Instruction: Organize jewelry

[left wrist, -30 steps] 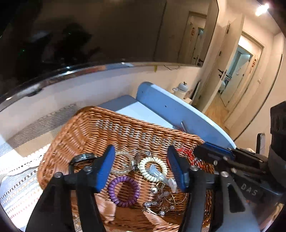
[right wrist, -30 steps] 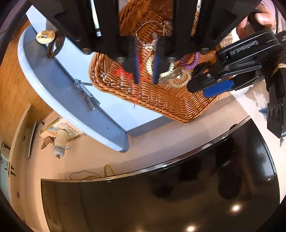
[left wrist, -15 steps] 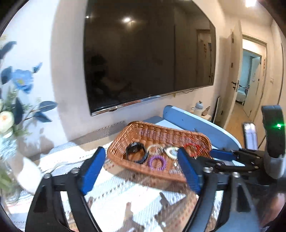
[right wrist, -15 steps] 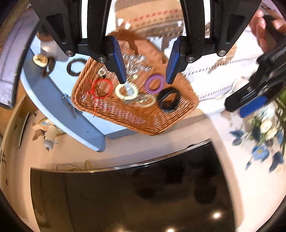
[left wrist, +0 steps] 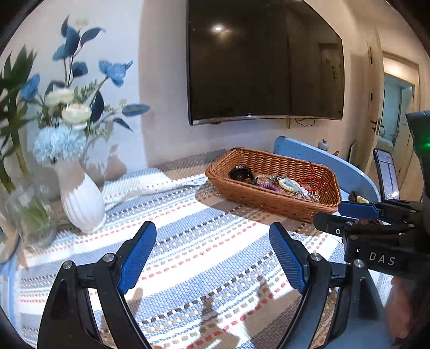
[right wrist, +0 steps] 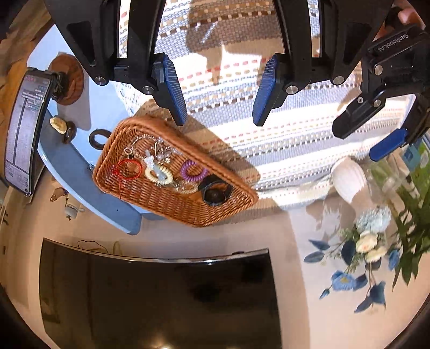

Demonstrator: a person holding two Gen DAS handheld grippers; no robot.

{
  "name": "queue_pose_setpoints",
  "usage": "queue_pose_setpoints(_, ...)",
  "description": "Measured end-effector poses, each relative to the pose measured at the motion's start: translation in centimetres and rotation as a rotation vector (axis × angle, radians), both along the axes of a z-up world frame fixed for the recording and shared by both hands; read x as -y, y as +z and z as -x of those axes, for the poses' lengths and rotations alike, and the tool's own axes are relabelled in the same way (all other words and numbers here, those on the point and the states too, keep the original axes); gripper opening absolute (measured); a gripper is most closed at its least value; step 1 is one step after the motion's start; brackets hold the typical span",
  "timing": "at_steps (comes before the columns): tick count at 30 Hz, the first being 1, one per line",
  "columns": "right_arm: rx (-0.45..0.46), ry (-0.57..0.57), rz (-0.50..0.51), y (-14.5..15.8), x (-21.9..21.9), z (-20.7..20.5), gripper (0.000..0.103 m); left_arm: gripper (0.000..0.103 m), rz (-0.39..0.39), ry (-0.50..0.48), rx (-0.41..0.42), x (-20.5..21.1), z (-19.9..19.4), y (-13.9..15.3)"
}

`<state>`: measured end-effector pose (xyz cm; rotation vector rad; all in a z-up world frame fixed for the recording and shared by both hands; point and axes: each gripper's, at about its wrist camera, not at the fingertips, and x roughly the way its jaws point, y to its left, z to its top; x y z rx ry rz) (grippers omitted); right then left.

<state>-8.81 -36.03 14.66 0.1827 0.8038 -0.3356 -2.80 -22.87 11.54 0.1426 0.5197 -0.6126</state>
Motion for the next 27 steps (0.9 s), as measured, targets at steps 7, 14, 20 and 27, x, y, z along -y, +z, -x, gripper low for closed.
queue_pose_setpoints(7,-0.033,0.01,0.025,-1.2,-1.5,-0.3,0.052,0.087,-0.016,0.0,-0.034,-0.1,-0.9,-2.4)
queue_pose_setpoints(14,-0.063,0.013,0.018,-2.6,-1.7,-1.2,0.052,0.087,-0.003,0.062,-0.092,-1.2,-2.1,-3.8)
queue_pose_setpoints(20,-0.078,0.014,0.014,-3.1,-1.6,-1.4,0.052,0.087,0.004,0.085,-0.084,-1.6,-2.1,-3.7)
queue_pose_setpoints(27,-0.088,0.016,0.006,-3.4,-1.5,-1.3,0.053,0.087,-0.021,0.199,-0.058,-2.6,-2.7,-3.9)
